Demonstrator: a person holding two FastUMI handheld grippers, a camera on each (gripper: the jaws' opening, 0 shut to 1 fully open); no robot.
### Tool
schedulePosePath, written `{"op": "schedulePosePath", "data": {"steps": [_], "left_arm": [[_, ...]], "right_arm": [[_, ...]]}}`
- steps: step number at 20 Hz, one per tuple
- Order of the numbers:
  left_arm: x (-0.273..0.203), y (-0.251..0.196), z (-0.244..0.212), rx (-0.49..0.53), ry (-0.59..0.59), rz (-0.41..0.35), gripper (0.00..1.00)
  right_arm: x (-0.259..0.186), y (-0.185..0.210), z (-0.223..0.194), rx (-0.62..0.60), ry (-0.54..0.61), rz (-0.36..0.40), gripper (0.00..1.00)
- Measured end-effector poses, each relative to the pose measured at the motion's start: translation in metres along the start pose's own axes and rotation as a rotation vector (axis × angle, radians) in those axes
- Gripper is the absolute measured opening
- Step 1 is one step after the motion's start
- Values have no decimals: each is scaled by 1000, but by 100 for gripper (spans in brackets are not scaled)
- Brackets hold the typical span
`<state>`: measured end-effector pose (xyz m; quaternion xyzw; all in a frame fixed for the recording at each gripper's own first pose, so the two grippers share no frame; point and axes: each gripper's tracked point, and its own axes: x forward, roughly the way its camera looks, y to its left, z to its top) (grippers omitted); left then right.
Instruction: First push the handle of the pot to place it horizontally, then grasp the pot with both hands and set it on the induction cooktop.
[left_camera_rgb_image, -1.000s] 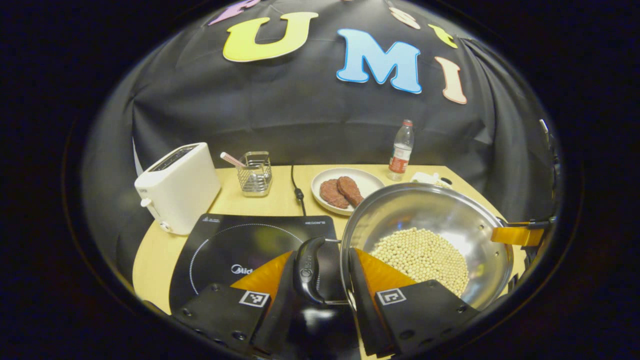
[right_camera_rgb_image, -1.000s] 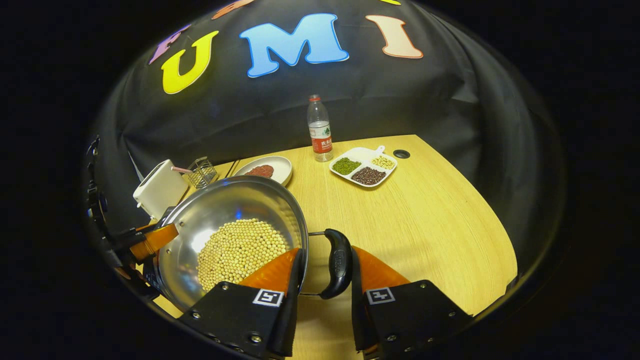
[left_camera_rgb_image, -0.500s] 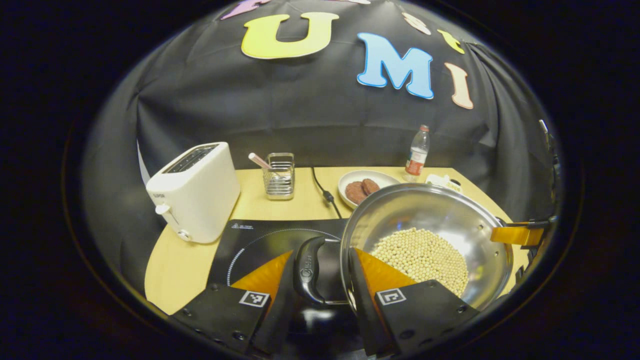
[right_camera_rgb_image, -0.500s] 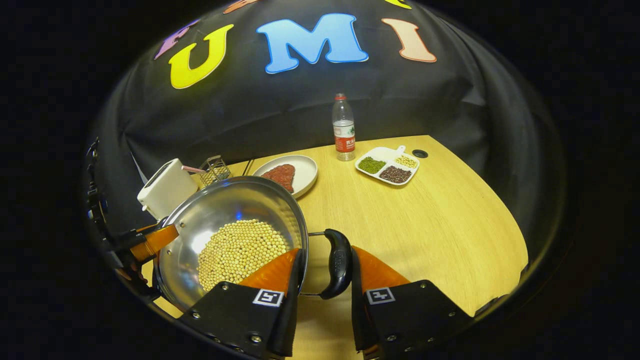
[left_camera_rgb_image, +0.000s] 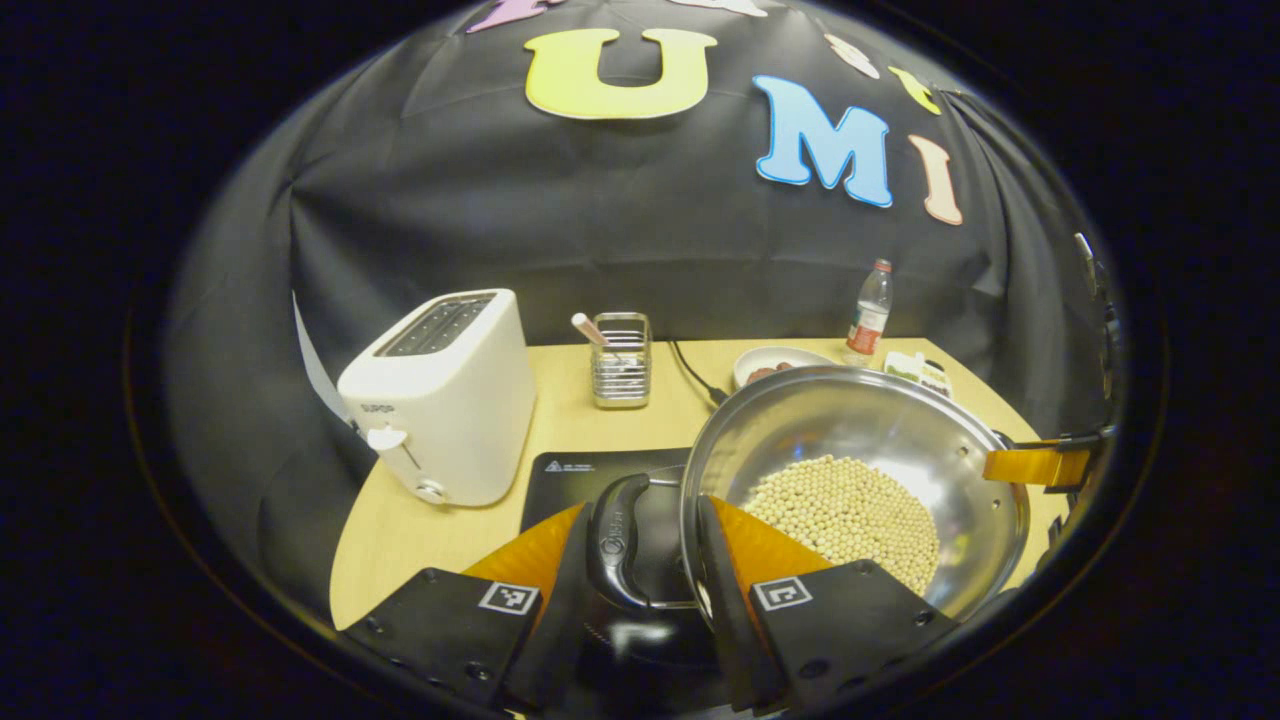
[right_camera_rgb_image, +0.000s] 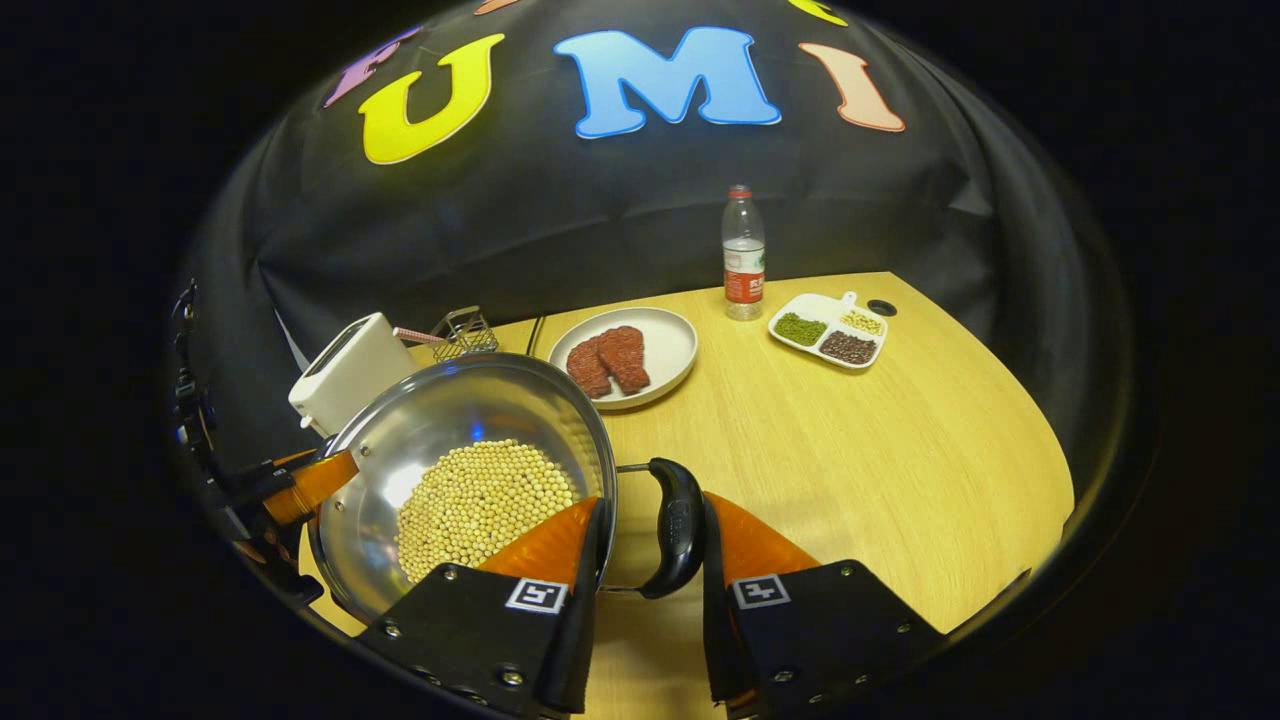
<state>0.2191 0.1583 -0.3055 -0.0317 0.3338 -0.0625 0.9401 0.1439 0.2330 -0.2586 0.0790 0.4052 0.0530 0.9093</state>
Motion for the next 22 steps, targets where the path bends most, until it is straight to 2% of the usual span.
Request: {"op": "schedulePosePath", "data": {"steps": [9, 11, 12, 14, 19, 20, 21, 22], "left_arm": [[-5, 60, -6, -25, 4, 51, 60], [-3, 69, -8, -27, 10, 58, 64], [-2, 75, -10, -28, 12, 61, 60], [1, 83, -15, -40, 21, 65, 64], [4, 93, -18, -52, 8, 84, 60], [5, 93, -17, -59, 7, 94, 66], [7, 97, -14, -57, -14, 108, 63], [4, 97, -7, -53, -41, 121, 75]], "right_arm": [[17, 54, -3, -6, 10, 44, 45], [20, 62, -5, -10, 15, 51, 45], [22, 66, -7, -12, 19, 56, 46], [25, 73, -9, -14, 25, 64, 45], [30, 78, -8, -9, 16, 91, 45], [30, 79, -6, -9, 12, 105, 48], [28, 82, -3, -9, 1, 120, 52], [25, 78, 4, -18, -31, 115, 59]]}}
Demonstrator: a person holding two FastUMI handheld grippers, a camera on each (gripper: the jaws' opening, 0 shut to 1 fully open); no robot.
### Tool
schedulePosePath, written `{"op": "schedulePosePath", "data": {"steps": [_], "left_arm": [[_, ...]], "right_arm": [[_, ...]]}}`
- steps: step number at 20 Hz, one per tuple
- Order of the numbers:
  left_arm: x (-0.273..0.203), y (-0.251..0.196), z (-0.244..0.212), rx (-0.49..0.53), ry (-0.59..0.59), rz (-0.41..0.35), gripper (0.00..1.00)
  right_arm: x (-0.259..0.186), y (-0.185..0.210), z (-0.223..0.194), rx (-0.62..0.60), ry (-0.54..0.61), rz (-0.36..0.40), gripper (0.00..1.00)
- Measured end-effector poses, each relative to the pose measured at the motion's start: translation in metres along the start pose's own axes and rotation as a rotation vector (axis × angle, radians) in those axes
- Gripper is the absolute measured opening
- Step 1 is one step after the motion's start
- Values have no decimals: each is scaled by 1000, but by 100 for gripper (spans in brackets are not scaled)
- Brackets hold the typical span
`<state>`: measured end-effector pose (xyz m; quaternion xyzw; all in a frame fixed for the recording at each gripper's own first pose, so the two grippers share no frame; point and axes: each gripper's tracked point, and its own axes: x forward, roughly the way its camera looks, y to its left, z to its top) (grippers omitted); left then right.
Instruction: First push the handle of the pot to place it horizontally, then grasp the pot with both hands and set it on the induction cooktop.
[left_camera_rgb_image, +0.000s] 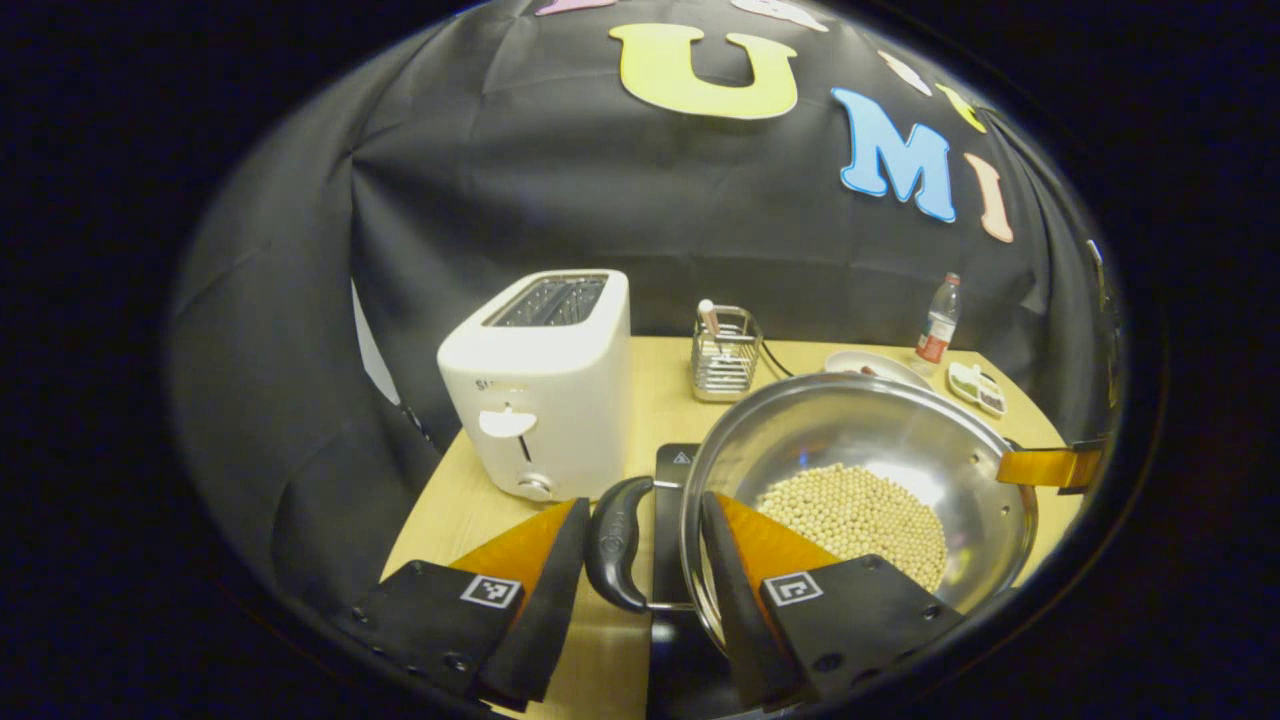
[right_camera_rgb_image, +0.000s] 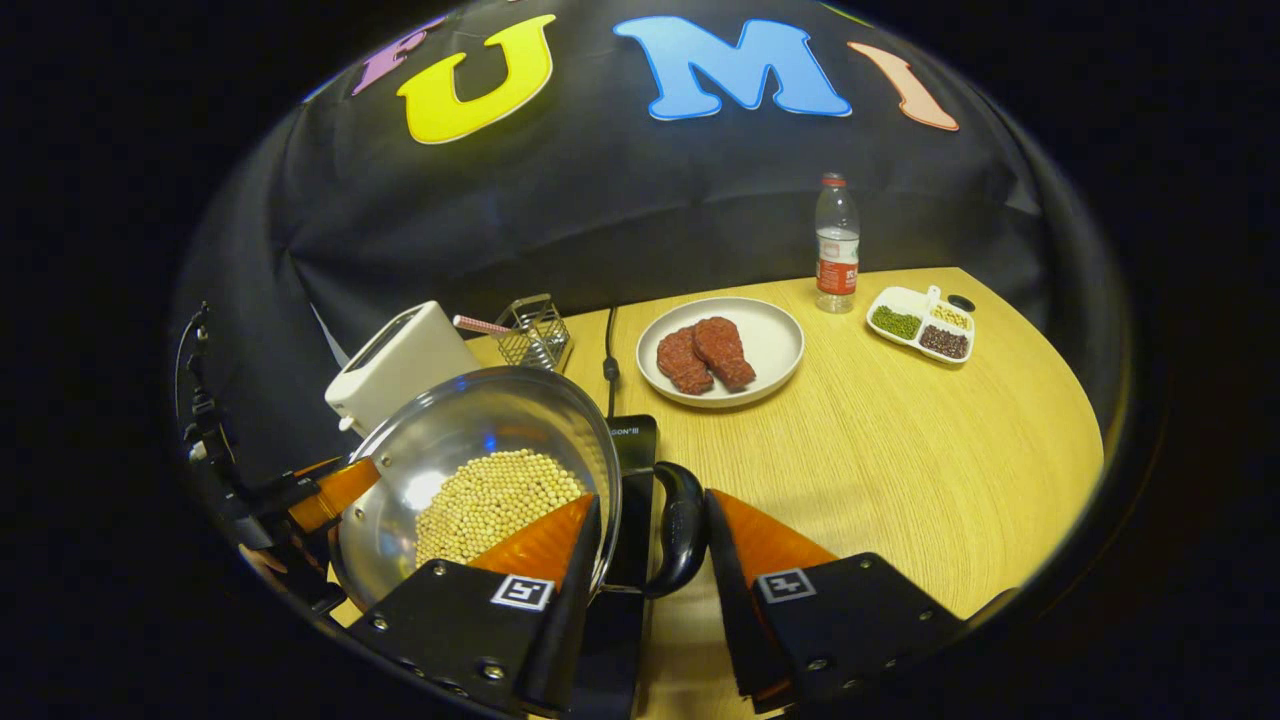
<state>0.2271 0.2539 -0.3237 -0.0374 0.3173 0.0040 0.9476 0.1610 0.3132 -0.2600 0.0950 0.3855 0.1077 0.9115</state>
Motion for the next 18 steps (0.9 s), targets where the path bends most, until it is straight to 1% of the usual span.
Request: {"op": "schedulePosePath", "data": {"steps": [1, 2, 3, 4, 5, 6, 7, 8, 11, 16, 18], "left_arm": [[-2, 2, 7, 4, -29, 16, 87], [-8, 5, 16, 8, -52, 33, 100], [-8, 7, 19, 13, -66, 44, 98], [-8, 8, 21, 18, -71, 52, 98], [-9, 7, 22, 20, -73, 52, 97], [-10, 5, 22, 16, -74, 50, 93], [-11, 2, 22, 10, -76, 42, 100], [-11, 2, 22, 4, -81, 42, 97], [-11, -3, 21, -15, -84, 36, 97], [-21, -15, 35, 7, -119, 16, 98], [-28, -24, 44, 13, -144, 9, 93]], "right_arm": [[1, -2, 8, -14, -28, 0, 66], [-6, -6, 10, -25, -49, -12, 100], [-10, -9, 15, -33, -62, -21, 96], [-12, -13, 16, -36, -70, -31, 90], [-16, -17, 18, -33, -78, -37, 98], [-20, -19, 21, -29, -89, -40, 98], [-23, -20, 25, -28, -102, -39, 98], [-27, -21, 28, -29, -118, -40, 98], [-35, -23, 34, -29, -148, -41, 98], [-48, -29, 45, -23, -195, -48, 98], [-56, -36, 53, -21, -221, -52, 98]]}}
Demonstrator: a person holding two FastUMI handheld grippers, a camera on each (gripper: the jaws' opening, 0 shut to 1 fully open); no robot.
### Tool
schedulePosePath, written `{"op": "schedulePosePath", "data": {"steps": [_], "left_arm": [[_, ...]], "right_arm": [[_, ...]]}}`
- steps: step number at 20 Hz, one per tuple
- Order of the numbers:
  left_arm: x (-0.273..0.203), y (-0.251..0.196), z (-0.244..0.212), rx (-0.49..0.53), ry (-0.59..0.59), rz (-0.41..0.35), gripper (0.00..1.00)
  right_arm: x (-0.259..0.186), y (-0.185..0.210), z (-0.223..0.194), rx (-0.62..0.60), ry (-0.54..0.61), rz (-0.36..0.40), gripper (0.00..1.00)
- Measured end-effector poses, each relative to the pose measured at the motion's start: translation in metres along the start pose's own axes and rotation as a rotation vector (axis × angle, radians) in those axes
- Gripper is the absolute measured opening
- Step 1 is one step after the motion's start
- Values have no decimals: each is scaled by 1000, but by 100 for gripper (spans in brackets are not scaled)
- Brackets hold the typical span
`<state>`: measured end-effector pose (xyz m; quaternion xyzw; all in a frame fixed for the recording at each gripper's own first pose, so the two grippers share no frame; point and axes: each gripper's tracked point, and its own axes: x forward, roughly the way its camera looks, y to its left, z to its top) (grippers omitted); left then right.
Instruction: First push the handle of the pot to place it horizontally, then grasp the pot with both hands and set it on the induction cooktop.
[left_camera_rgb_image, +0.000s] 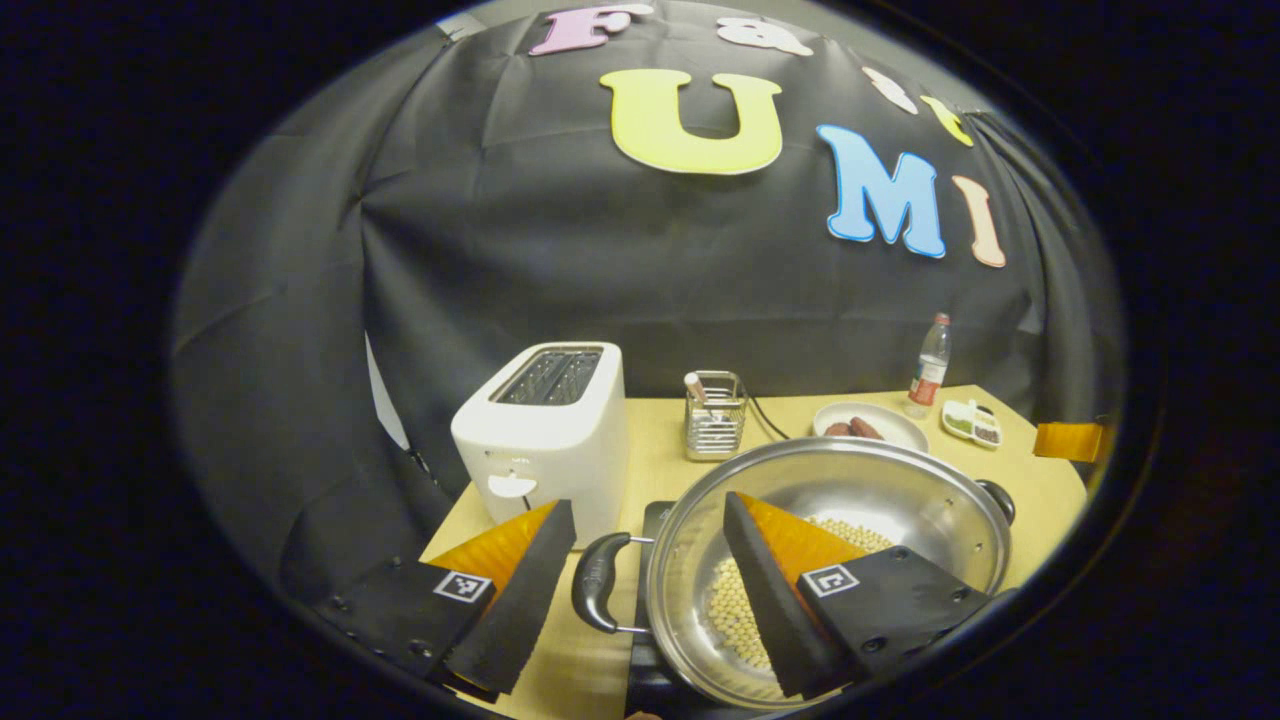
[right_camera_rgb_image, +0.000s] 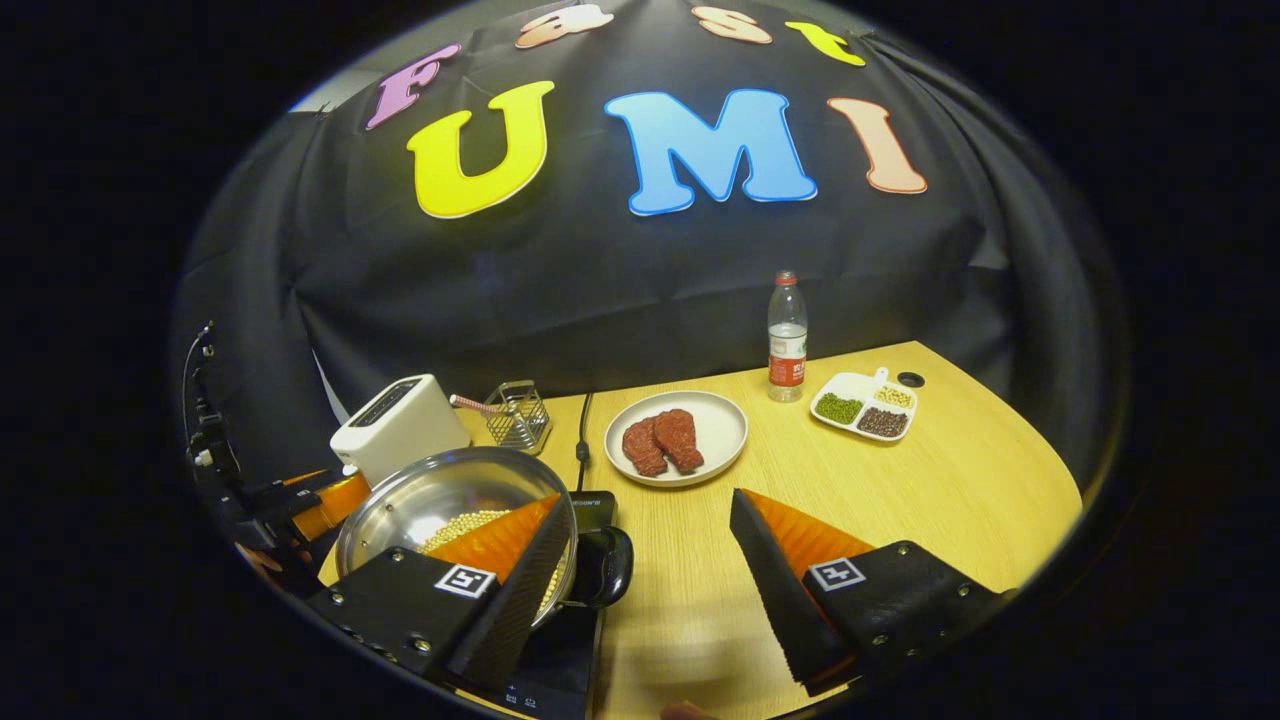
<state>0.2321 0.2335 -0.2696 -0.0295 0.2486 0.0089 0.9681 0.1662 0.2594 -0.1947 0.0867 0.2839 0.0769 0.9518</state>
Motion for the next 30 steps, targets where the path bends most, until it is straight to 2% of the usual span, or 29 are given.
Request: {"op": "schedulePosePath", "data": {"steps": [3, 6, 8, 9, 10, 11, 13, 14, 23, 29, 30], "left_arm": [[-7, -14, 16, 1, -46, -4, 93], [-19, -31, 28, -9, -73, -4, 100], [-28, -44, 33, -29, -82, -4, 100], [-33, -53, 36, -35, -88, -8, 93], [-39, -60, 40, -36, -99, -6, 97], [-45, -67, 45, -33, -110, -2, 93], [-59, -86, 53, -34, -136, 0, 97], [-69, -97, 58, -37, -149, -6, 93], [-163, -186, 97, -28, -286, -7, 96], [-235, -246, 102, -29, -353, -5, 96], [-246, -258, 101, -28, -362, -11, 92]], "right_arm": [[-9, -13, 15, -22, -34, -3, 98], [-19, -30, 27, -41, -72, -3, 98], [-30, -44, 35, -47, -93, -3, 98], [-36, -52, 40, -56, -107, -6, 98], [-43, -60, 43, -67, -121, -8, 98], [-50, -67, 46, -76, -133, -8, 98], [-66, -81, 53, -91, -158, -4, 98], [-74, -89, 56, -97, -172, -4, 98], [-156, -150, 83, -134, -286, 23, 98], [-220, -190, 79, -179, -349, 42, 98], [-231, -197, 78, -186, -360, 43, 98]]}}
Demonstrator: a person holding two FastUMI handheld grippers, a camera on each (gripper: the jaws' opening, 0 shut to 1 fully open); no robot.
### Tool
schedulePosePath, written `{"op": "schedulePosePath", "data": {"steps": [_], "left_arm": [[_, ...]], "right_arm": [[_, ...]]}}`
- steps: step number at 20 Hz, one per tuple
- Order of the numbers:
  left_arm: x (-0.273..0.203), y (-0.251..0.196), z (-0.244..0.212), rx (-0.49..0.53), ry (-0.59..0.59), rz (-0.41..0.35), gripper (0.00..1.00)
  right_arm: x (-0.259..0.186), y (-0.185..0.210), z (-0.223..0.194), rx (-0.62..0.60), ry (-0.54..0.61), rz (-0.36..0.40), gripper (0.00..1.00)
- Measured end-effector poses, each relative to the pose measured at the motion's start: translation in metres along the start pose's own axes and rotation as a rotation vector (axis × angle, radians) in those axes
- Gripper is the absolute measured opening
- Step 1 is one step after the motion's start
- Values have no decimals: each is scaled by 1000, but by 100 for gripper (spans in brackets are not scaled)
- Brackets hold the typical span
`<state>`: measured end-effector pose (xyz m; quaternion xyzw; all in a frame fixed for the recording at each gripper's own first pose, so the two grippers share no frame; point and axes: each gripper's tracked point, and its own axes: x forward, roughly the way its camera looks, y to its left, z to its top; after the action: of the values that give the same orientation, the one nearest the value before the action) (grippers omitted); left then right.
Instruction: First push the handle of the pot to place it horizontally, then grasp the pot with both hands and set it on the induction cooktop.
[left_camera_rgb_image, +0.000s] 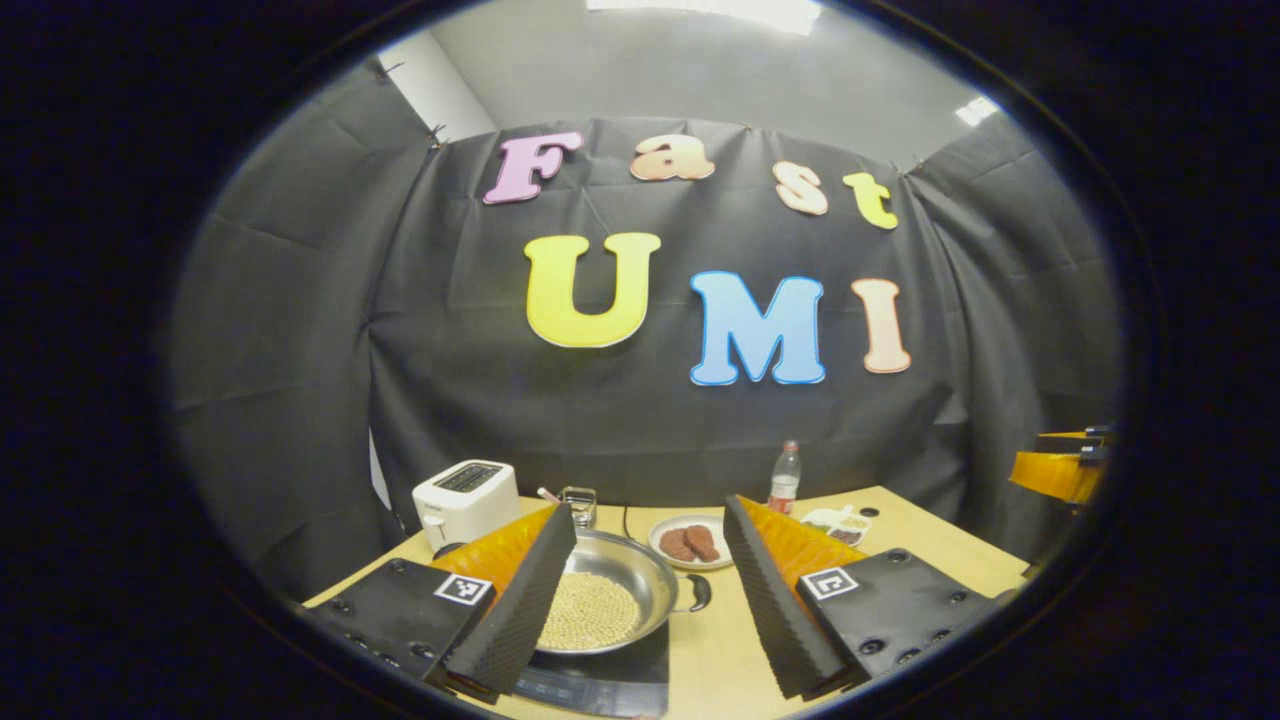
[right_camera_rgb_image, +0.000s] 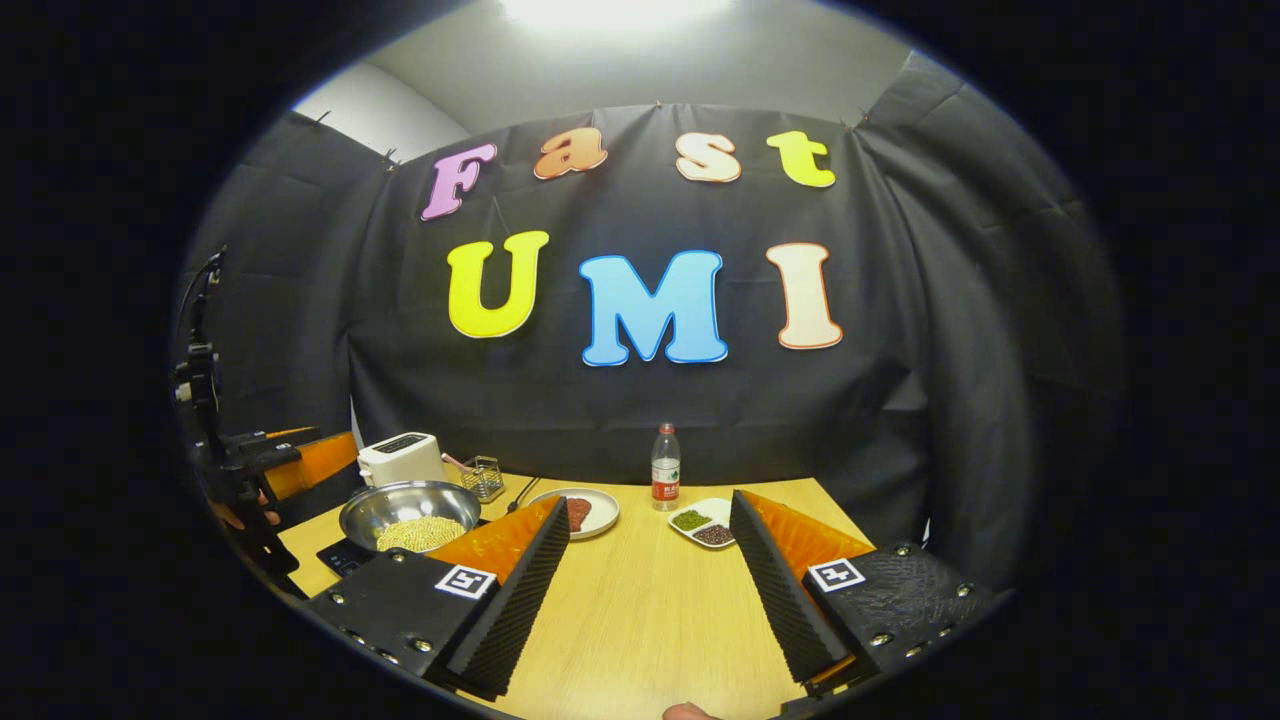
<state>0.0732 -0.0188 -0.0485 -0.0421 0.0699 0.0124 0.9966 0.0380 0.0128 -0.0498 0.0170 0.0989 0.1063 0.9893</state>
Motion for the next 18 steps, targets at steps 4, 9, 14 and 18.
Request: {"op": "schedulePosePath", "data": {"steps": [4, 9, 14, 18], "left_arm": [[-39, -33, 25, 11, -50, 2, 96], [-79, -61, 46, 59, -108, 8, 96], [-116, -57, 58, 54, -147, 34, 92], [-133, -38, 68, 81, -173, 52, 100]], "right_arm": [[-41, -18, 7, 13, -29, 14, 98], [-79, -32, 14, 16, -52, 10, 98], [-98, -32, 22, 29, -83, -7, 98], [-106, -28, 30, 48, -121, -38, 98]]}}
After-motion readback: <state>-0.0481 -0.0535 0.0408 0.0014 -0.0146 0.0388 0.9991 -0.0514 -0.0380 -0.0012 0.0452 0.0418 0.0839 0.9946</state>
